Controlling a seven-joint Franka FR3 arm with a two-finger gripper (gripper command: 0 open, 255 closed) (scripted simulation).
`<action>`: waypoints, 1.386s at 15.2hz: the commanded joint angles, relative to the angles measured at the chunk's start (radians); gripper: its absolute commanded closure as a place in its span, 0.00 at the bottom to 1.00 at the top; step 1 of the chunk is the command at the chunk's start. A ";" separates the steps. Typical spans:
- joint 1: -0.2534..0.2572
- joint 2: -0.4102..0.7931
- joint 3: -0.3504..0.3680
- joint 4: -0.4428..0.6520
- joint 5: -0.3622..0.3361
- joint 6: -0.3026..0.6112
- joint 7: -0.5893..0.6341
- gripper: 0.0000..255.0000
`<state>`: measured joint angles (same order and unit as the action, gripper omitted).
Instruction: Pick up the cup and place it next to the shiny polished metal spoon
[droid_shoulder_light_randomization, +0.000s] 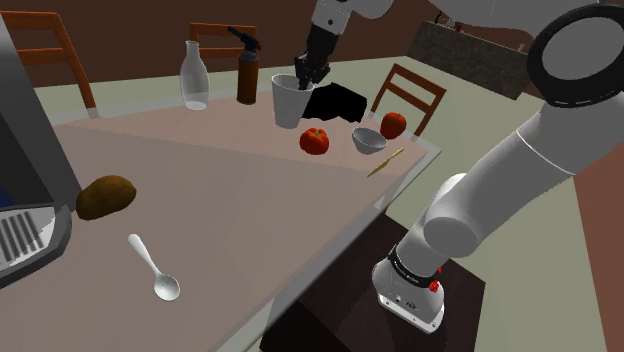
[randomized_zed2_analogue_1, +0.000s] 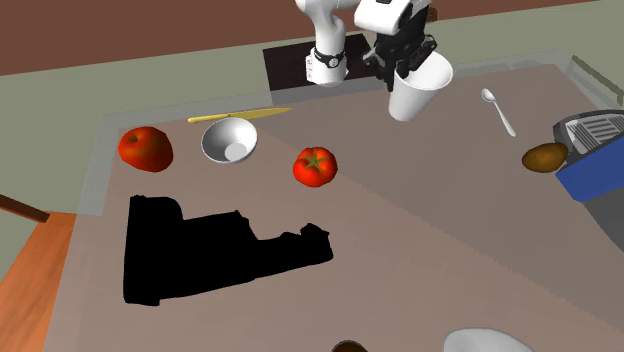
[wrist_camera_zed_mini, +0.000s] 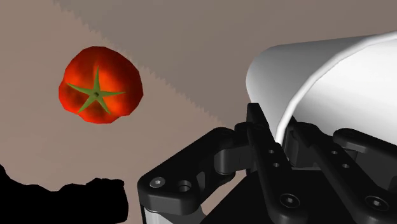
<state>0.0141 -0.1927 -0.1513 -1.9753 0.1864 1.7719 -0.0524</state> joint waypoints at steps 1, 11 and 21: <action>0.015 -0.043 0.025 -0.050 0.000 0.015 0.040 1.00; 0.096 -0.243 0.179 -0.247 0.039 0.057 0.257 1.00; 0.189 -0.351 0.358 -0.332 0.121 0.088 0.485 1.00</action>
<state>0.1927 -0.5289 0.1879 -2.2985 0.2969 1.8591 0.4066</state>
